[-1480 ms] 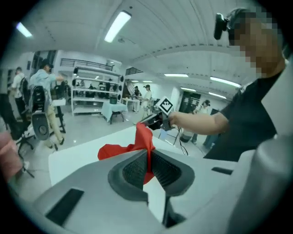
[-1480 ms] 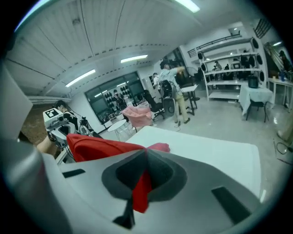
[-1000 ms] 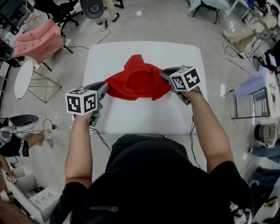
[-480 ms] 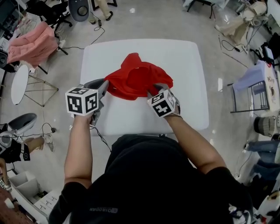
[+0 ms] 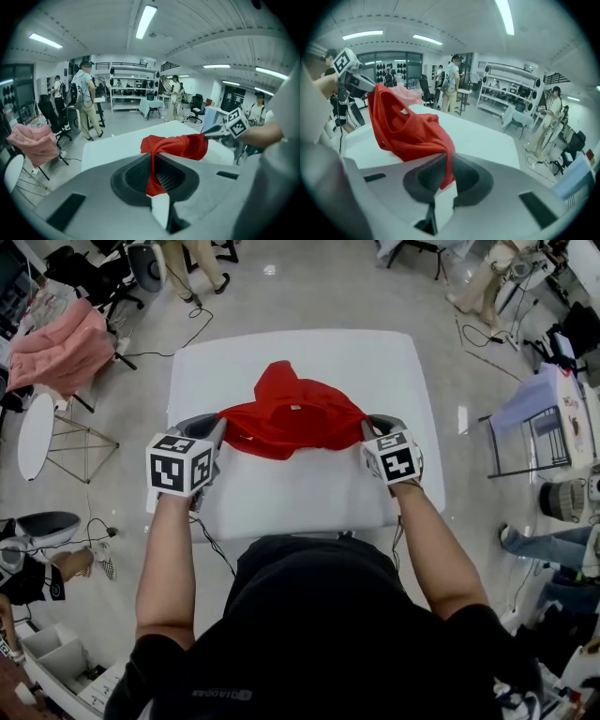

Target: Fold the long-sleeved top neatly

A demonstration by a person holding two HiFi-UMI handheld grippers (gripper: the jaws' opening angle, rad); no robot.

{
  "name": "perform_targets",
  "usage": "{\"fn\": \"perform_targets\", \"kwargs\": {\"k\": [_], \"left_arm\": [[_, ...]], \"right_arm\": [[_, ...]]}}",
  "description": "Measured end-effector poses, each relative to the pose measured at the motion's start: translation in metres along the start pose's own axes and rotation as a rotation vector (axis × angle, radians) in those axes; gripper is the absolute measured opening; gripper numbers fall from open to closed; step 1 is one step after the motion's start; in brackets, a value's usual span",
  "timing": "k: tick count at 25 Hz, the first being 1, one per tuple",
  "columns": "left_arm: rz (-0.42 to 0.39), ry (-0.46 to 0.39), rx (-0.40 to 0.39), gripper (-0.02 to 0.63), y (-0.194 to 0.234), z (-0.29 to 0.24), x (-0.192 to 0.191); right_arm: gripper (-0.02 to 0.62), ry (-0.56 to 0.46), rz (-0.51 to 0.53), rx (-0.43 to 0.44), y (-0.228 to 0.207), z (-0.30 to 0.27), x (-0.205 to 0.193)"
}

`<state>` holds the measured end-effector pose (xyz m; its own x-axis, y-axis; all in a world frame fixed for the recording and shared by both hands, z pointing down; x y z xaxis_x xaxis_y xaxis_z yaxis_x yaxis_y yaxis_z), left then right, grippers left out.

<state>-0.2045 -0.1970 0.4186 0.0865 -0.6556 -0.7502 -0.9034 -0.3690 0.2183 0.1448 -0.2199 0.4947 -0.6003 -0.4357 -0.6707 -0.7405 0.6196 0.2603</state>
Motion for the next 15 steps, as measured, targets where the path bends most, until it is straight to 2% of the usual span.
{"fn": "perform_targets", "kwargs": {"k": [2,6,11,15], "left_arm": [[-0.050,-0.010,0.022,0.025,0.003,0.003,0.005],[-0.157,-0.064,0.041,0.025,0.006,0.014,0.034],[-0.366,-0.180,0.063,0.025,0.009,0.048,0.105],[-0.429,-0.302,0.063,0.025,0.010,0.099,0.165]], "right_arm": [[0.037,-0.049,0.041,-0.039,-0.022,0.020,0.010],[0.035,-0.154,0.187,-0.123,-0.058,0.066,0.047],[0.034,-0.259,0.392,-0.256,-0.089,0.127,0.115],[0.034,-0.325,0.471,-0.331,-0.092,0.176,0.166]]}}
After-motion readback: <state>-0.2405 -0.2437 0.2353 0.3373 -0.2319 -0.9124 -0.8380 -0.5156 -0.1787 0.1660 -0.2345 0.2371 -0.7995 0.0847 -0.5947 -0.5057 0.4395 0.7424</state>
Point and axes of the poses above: the fingertips, and each gripper's own axes: z backward along the fingers, y to its left, x out of its top, the point moved 7 cm from there along z, backward along the fingers, and after that the axes turned 10 degrees about z, right-handed, at the moved point
